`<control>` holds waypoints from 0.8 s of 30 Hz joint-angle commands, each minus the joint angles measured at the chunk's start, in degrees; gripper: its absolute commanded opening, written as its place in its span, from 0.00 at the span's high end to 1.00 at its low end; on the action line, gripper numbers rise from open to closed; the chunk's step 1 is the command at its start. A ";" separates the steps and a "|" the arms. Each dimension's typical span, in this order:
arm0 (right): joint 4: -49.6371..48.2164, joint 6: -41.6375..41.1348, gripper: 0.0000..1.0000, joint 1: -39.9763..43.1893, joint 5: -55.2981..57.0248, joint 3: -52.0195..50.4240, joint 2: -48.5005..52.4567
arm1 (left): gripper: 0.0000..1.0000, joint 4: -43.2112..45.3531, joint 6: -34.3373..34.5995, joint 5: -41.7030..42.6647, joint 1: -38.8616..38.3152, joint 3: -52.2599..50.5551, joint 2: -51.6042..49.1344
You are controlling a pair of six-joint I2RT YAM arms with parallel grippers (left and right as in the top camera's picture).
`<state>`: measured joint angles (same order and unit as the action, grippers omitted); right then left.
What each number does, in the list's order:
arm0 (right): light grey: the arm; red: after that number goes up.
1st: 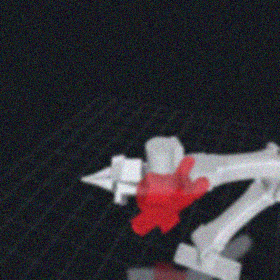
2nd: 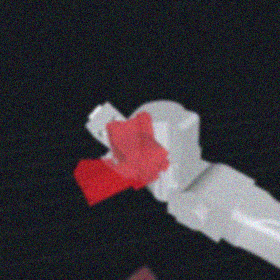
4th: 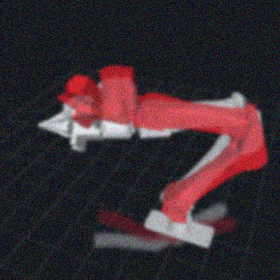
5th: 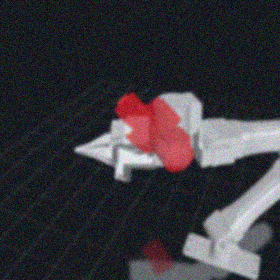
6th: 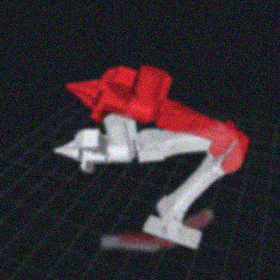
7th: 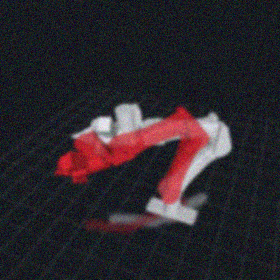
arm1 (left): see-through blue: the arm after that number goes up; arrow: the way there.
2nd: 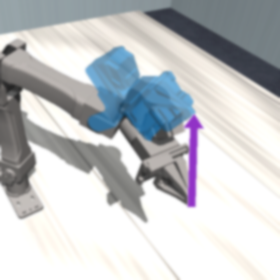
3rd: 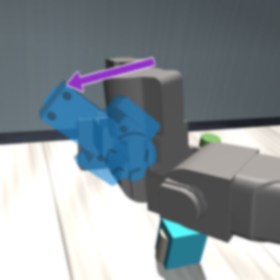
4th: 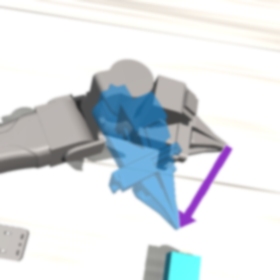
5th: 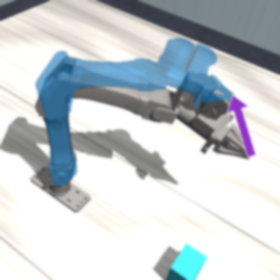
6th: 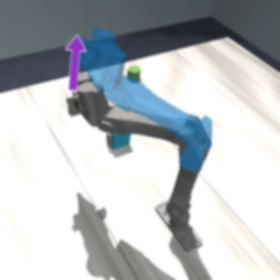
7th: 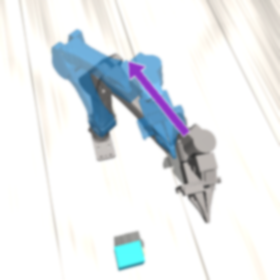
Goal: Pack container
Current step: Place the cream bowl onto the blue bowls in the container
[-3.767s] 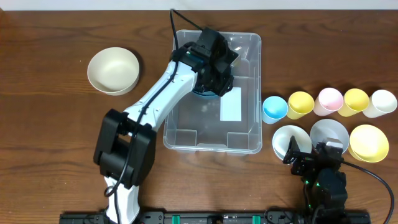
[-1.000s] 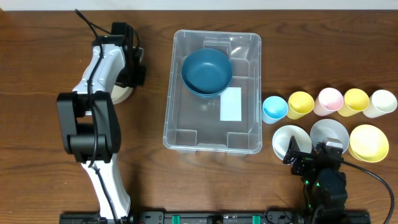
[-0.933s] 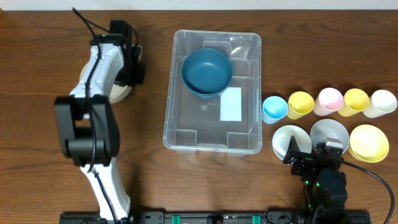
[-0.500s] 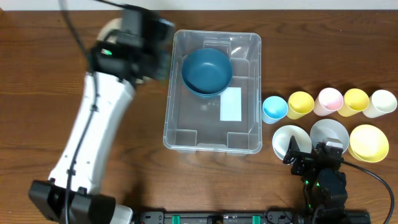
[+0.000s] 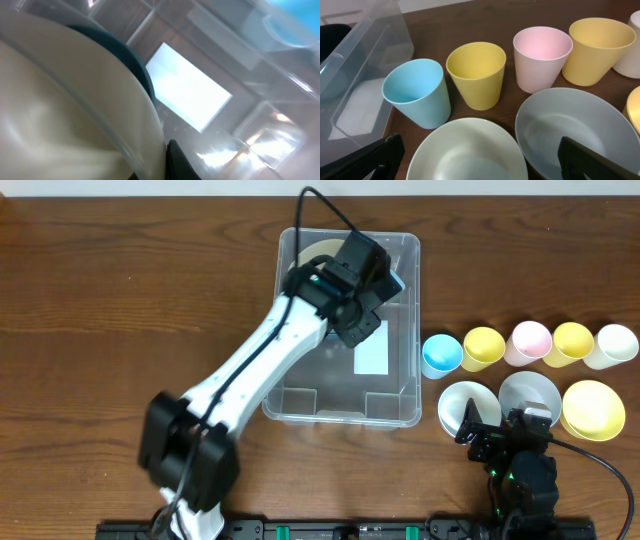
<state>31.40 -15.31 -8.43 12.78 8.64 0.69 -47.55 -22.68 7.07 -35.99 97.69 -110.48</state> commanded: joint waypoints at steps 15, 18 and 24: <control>-0.15 0.13 0.01 0.44 0.26 -0.13 -0.37 | 0.53 0.96 -2.25 -8.02 -0.22 0.39 -1.38; -0.15 0.13 0.01 0.44 0.26 -0.13 -0.37 | 0.48 -1.64 1.46 -8.02 -0.20 0.39 1.38; -0.15 0.13 0.01 0.44 0.26 -0.13 -0.37 | 0.34 -8.17 10.03 -12.61 0.02 0.44 9.44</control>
<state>31.40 -15.31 -8.43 12.84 8.64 0.69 -53.52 -19.49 -0.89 -36.12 97.65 -106.00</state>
